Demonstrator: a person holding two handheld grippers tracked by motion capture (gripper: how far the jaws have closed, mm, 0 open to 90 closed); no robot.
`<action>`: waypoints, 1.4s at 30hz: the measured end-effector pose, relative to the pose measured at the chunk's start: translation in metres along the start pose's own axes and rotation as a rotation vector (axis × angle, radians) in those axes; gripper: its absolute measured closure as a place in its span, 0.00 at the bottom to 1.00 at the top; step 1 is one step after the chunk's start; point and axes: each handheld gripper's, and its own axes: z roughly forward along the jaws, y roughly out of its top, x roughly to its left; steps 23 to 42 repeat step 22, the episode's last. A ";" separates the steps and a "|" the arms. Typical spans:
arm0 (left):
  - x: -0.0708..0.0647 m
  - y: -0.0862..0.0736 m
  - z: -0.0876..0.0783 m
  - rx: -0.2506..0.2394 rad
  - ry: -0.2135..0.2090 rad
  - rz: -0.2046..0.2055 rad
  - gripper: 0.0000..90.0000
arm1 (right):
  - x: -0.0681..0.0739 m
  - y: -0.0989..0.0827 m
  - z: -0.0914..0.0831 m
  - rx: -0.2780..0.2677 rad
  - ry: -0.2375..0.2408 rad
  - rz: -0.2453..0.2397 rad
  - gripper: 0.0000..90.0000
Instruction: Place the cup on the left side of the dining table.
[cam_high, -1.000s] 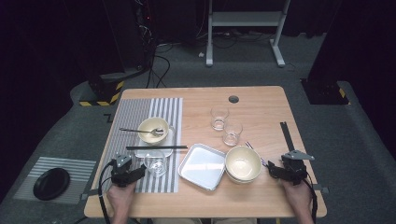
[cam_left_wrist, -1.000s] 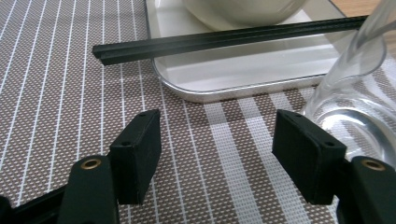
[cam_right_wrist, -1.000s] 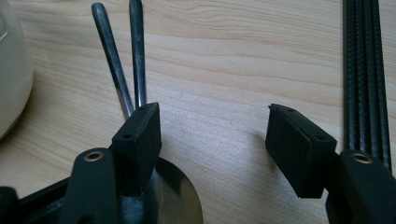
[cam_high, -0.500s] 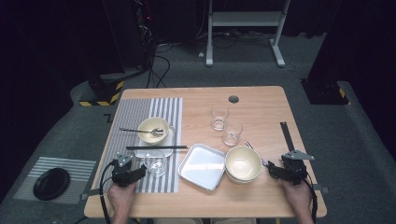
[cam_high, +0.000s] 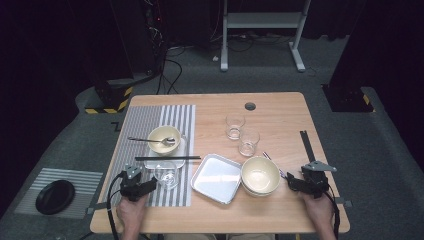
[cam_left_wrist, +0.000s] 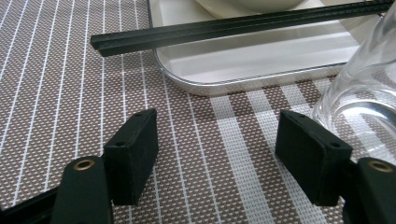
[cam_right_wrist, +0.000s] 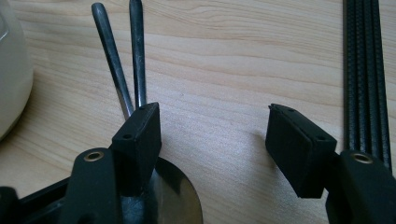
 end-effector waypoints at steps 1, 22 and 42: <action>0.000 0.000 0.000 0.003 -0.006 0.014 0.31 | 0.000 0.000 0.000 0.000 0.000 0.000 0.40; 0.000 0.000 0.000 0.002 -0.009 0.008 0.31 | 0.000 0.000 0.000 0.000 0.000 0.000 0.40; 0.000 0.000 0.000 0.002 -0.009 0.008 0.31 | 0.000 0.000 0.000 0.000 0.000 0.000 0.40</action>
